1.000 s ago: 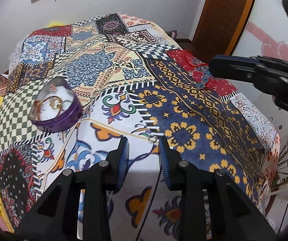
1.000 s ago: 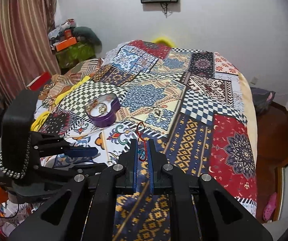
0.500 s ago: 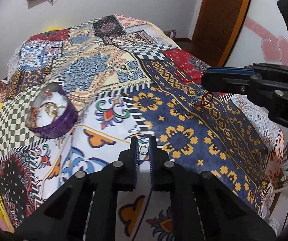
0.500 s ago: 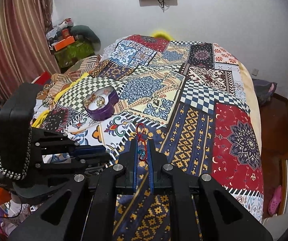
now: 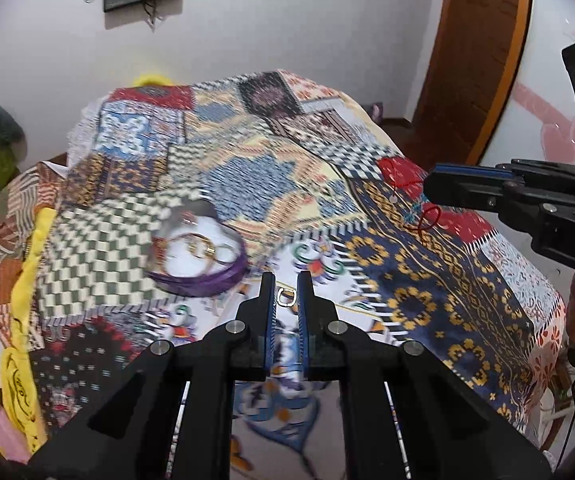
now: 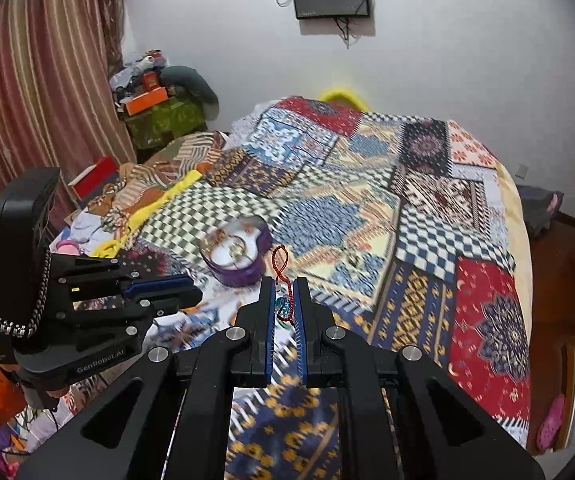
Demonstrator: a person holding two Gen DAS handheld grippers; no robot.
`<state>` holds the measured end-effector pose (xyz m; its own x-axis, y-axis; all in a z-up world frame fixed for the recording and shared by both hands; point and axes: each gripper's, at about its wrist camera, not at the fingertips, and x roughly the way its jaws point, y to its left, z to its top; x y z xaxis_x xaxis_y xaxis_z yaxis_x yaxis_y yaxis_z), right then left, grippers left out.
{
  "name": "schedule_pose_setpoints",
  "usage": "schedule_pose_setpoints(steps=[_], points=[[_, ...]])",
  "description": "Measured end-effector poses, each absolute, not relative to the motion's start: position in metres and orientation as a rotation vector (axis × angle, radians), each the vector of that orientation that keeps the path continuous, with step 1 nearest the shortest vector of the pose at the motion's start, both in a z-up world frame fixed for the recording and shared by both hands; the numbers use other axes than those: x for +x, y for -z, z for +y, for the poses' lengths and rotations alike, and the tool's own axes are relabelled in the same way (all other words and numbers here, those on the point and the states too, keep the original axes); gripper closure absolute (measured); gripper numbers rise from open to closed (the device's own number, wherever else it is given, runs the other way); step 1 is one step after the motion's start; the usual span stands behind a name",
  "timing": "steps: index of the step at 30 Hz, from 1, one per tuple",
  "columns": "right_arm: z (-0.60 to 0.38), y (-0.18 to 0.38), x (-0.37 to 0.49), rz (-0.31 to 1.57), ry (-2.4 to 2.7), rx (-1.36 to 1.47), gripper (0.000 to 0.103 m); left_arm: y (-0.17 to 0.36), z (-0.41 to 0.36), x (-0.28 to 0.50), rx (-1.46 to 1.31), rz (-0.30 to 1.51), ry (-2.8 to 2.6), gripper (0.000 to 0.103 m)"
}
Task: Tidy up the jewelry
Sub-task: 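Carry the red bracelet into the heart tin and open the right tool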
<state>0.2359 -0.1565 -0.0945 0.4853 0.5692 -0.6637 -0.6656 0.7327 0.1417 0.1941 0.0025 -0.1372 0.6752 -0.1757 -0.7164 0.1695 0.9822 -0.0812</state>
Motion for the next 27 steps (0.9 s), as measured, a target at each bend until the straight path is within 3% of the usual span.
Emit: schedule_pose_setpoints(steps=[14, 27], points=[[-0.091, 0.097, 0.255, 0.742, -0.848, -0.157, 0.095, 0.126, 0.059, 0.209, -0.051, 0.755, 0.116, 0.094], [-0.054, 0.13, 0.294, 0.839, -0.86, -0.167, 0.095, 0.16, 0.083, 0.25, -0.108, 0.799, 0.119, 0.094]])
